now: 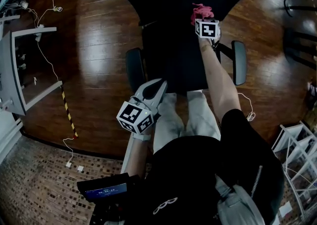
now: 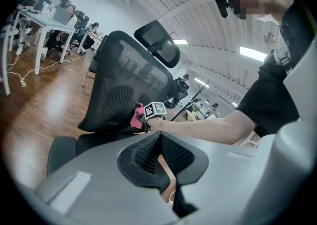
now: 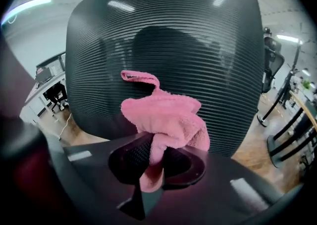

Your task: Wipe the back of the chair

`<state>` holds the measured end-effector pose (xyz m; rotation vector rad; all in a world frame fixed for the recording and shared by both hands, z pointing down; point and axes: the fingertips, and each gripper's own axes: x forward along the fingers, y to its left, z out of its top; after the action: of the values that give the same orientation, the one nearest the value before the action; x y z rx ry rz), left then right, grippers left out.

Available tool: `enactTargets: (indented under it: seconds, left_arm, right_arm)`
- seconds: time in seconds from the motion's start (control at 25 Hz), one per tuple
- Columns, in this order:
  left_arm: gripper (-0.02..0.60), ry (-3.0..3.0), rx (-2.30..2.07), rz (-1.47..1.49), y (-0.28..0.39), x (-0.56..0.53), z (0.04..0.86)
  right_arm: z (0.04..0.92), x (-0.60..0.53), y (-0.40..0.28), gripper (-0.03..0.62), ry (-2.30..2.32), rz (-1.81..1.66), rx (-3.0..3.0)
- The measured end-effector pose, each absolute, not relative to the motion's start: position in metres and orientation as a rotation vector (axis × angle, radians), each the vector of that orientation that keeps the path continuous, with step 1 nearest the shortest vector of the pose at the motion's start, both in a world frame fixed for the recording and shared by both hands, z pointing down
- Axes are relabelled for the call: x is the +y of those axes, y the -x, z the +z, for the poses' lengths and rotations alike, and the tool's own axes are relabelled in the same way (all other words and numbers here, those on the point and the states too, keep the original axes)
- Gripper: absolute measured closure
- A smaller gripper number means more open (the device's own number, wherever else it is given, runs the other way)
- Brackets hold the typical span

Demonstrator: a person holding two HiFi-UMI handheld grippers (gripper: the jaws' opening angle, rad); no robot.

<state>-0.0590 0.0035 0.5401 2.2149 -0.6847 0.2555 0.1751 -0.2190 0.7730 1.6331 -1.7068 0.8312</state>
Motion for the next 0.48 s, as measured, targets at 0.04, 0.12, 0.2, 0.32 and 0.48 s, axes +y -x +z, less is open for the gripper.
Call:
enactTargets:
  seconds: [0.04, 0.12, 0.2, 0.32, 0.48]
  left_arm:
    - [0.591, -2.212, -0.689, 0.251, 0.064, 0.004, 0.54]
    - [0.59, -2.206, -0.696, 0.244, 0.075, 0.005, 0.541]
    - [0.591, -2.2, -0.705, 0.238, 0.085, 0.005, 0.543]
    - [0.589, -2.194, -0.715, 0.229, 0.099, 0.004, 0.545]
    - [0.591, -2.192, -0.72, 0.224, 0.11, 0.003, 0.545]
  right_arm:
    - [0.773, -0.221, -0.163, 0.556, -1.614, 0.828, -1.721]
    - [0.774, -0.224, -0.138, 0.556, -1.579, 0.821, -1.747]
    - [0.775, -0.227, -0.115, 0.556, -1.55, 0.815, -1.766]
    - [0.778, -0.23, -0.082, 0.556, -1.5, 0.817, -1.807]
    - [0.777, -0.234, -0.023, 0.556, -1.351, 0.765, -1.898]
